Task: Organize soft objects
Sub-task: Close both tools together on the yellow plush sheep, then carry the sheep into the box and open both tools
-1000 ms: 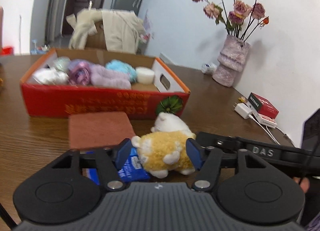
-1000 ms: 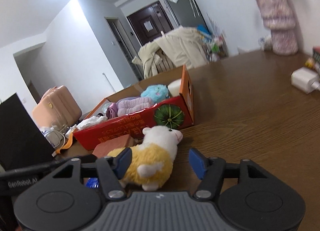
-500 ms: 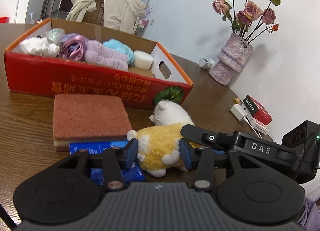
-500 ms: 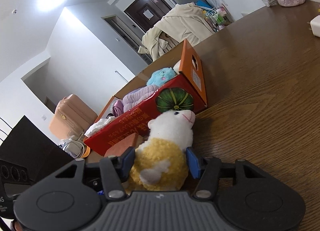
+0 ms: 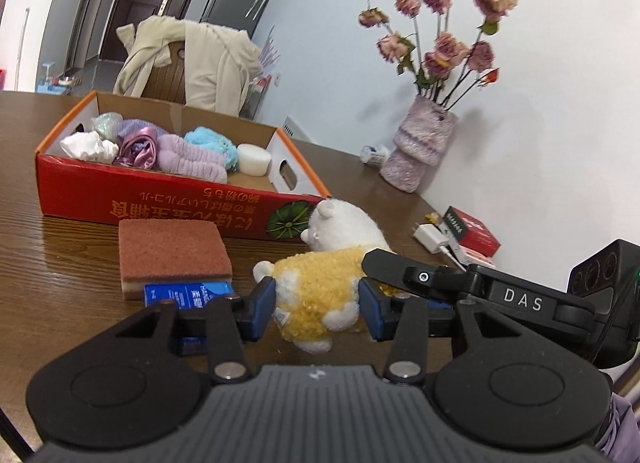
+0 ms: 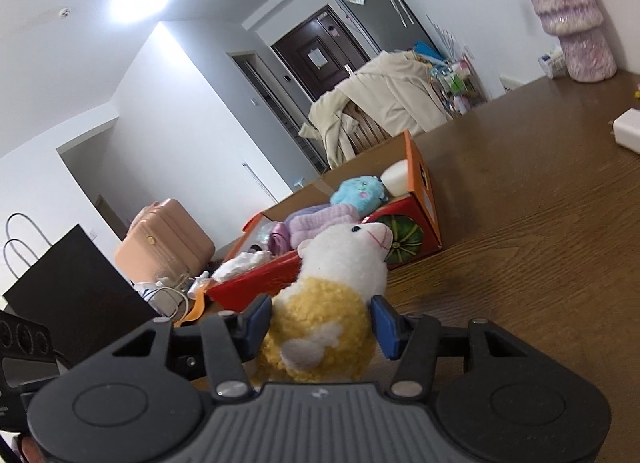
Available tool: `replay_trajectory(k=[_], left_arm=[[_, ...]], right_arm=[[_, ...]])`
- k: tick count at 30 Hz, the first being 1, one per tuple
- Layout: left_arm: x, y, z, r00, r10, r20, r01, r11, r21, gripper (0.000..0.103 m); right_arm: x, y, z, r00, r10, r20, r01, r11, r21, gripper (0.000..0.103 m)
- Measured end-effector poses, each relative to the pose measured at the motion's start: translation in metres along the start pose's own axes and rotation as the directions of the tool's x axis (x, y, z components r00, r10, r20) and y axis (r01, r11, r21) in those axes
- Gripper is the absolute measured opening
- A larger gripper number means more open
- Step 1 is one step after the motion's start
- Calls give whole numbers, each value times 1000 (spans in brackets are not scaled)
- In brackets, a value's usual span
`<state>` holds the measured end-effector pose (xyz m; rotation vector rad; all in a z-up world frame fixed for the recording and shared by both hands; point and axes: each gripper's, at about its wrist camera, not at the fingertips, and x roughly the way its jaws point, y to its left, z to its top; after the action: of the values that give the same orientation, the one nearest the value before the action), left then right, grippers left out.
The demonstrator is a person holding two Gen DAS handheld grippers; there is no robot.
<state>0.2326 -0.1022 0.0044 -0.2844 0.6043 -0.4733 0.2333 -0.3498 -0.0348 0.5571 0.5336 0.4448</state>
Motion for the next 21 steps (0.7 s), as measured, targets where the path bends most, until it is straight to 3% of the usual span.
replay_trajectory(k=[6,12,21], left_arm=[[-27,-7,-9,999,-20,26,20,1000,13,46],[-26,-1,-6,998,-57,18,58,998,-11,46],[21,26,56,994,-109,32,110,993,-50,46]], right_arm=[[-32,23,-12,999,-5,37,6,999,-34,53],[-44,35,-17,998,-25,49,27,999,-43,53],[-12,40,27,995,-66,69,73,991,-111,52]])
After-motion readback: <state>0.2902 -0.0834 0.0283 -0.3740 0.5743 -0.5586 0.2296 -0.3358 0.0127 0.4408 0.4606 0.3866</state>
